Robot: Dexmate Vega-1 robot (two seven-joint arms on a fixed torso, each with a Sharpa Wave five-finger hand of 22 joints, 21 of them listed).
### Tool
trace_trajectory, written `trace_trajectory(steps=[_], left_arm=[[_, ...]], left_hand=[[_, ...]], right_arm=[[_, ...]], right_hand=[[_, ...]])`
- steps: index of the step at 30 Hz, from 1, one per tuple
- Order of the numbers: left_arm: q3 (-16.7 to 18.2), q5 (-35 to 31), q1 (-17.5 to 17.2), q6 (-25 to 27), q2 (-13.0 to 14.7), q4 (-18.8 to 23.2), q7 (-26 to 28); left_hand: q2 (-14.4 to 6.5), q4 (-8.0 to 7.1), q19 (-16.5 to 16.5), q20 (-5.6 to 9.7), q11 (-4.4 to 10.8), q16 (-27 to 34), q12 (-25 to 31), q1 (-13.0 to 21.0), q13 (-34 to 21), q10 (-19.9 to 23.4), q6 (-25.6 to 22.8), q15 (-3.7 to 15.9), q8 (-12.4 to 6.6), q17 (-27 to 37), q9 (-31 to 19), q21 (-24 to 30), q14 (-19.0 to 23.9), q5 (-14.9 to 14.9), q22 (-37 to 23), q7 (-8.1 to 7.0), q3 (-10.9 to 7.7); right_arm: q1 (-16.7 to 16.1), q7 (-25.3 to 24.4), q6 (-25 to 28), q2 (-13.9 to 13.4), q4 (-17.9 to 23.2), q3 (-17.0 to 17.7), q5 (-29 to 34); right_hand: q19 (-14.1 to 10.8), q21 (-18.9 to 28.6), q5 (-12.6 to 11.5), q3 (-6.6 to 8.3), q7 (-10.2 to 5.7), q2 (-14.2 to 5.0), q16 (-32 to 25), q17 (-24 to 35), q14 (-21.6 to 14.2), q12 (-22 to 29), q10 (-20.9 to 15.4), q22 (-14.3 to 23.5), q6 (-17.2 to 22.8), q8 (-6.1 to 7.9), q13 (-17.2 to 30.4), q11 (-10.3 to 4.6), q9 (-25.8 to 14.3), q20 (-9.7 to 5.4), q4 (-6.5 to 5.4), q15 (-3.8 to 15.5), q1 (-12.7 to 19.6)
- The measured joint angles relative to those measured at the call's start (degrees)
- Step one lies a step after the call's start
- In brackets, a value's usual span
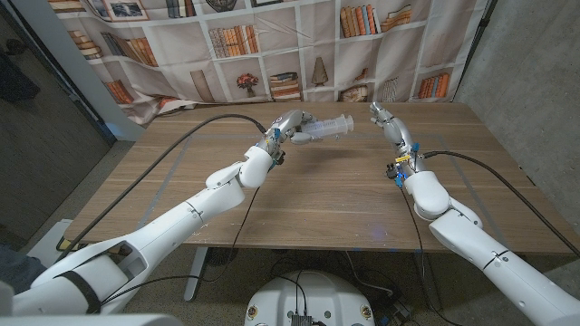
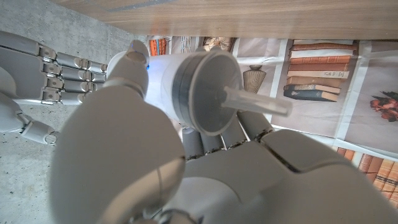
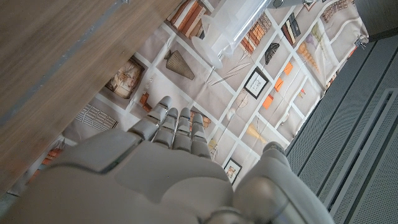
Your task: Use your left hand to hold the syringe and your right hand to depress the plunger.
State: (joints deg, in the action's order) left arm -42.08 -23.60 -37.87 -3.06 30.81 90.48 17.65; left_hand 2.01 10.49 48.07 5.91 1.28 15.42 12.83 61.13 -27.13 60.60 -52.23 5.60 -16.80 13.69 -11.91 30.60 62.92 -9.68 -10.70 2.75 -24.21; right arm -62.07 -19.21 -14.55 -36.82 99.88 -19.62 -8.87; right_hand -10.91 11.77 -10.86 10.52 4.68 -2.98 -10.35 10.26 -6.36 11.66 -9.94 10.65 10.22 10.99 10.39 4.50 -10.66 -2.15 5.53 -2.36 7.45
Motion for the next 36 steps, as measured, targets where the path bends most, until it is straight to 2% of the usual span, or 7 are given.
trace_trajectory(steps=[24,36], left_arm=[[1.17,0.24,-1.73,0.08,1.00,2.28,0.42],[1.97,0.18,-3.33,2.10,1.79,4.49,0.92]], left_hand=[[0.00,0.00,-0.62,-0.40,0.06,-0.12,-0.49,0.00,0.31,0.06,0.00,0.00,-0.06,0.00,0.06,0.00,0.01,0.01,0.04,0.00,0.00],[0.00,0.00,-0.83,-0.19,0.06,-0.44,-0.50,0.00,0.31,0.06,0.00,0.01,-0.01,0.00,0.03,0.00,0.01,0.02,0.02,0.00,0.00]], right_arm=[[-0.07,-0.57,-0.76,0.49,-0.76,0.54,-0.56],[0.46,-0.55,-0.84,0.51,-1.47,0.81,-0.92]], right_hand=[[0.00,0.00,0.00,0.00,-0.20,-0.22,0.00,0.00,-0.21,0.00,0.00,0.00,0.21,0.00,0.01,0.00,0.00,0.00,0.00,-0.21,0.22],[0.00,0.00,0.00,0.00,-0.20,-0.22,0.00,0.00,-0.21,0.00,0.00,0.00,0.21,0.00,0.01,0.00,0.00,0.01,0.00,-0.20,0.22]])
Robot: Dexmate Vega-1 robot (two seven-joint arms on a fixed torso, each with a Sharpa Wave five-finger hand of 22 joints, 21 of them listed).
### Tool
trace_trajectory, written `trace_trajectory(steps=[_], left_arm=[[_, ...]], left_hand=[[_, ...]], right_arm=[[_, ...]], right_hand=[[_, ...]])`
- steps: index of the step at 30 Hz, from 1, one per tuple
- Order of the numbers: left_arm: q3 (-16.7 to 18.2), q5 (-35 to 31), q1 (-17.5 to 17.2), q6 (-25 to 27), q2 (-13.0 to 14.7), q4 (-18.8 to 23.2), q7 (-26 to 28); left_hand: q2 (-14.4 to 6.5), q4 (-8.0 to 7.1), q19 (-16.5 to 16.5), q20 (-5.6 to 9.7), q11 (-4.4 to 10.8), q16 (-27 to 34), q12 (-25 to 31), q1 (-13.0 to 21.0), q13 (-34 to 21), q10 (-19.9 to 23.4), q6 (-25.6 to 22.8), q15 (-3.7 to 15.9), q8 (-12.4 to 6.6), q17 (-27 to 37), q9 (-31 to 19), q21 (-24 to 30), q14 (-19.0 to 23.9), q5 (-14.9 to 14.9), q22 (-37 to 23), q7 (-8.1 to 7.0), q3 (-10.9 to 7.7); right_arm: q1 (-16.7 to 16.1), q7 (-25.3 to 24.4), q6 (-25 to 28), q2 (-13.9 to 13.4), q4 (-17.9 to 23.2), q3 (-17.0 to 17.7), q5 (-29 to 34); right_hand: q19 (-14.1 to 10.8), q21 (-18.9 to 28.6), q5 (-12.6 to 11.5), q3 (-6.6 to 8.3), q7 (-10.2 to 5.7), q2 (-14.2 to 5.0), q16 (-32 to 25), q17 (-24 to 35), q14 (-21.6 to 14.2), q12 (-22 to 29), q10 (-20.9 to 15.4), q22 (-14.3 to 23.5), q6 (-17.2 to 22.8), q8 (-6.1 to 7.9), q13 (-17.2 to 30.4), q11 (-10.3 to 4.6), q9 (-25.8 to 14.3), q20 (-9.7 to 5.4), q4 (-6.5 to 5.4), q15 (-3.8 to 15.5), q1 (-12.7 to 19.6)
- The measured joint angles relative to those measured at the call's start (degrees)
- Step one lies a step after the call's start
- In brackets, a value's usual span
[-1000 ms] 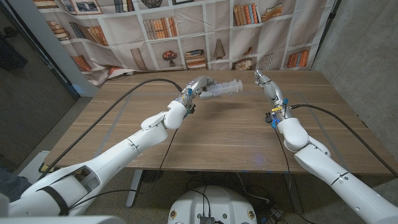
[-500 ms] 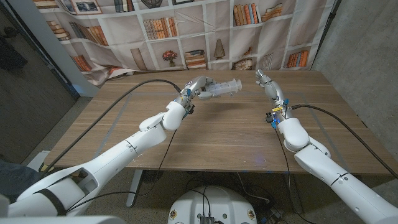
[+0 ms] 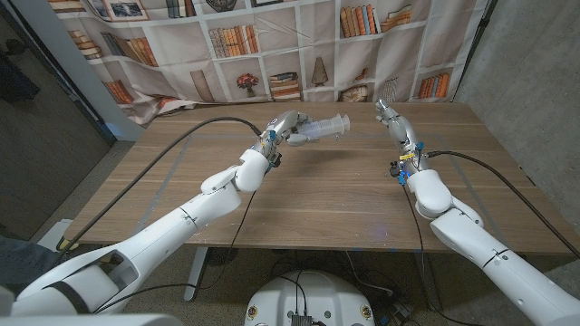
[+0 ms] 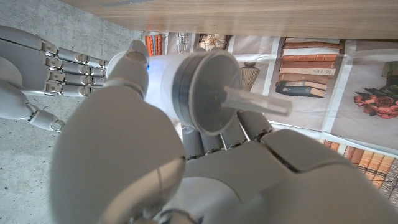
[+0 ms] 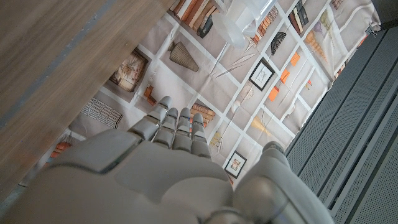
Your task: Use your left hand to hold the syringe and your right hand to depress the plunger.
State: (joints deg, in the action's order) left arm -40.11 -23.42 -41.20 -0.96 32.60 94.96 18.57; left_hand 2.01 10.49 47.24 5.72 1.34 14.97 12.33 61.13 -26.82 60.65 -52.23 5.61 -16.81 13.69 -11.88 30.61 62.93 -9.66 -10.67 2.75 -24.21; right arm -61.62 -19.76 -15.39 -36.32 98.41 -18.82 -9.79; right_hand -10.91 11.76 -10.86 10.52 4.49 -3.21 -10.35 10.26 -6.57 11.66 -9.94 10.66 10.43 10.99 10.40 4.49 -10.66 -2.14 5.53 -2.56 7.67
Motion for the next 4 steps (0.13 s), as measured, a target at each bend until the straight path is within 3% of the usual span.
trace_trajectory(steps=[4], left_arm=[[0.21,-0.03,-0.33,0.43,0.29,0.51,0.00]], left_hand=[[0.00,0.00,0.00,0.00,0.00,0.00,0.00,0.00,0.00,0.00,0.00,0.00,0.05,0.00,0.00,0.00,0.00,-0.09,0.00,0.00,0.00]], right_arm=[[0.05,-0.14,0.00,0.25,-0.19,0.00,-0.06]], right_hand=[[0.00,0.00,0.00,0.00,0.00,0.00,0.00,0.00,0.00,0.00,-0.31,0.00,0.00,0.00,0.00,0.30,0.00,0.00,0.00,0.00,0.00]])
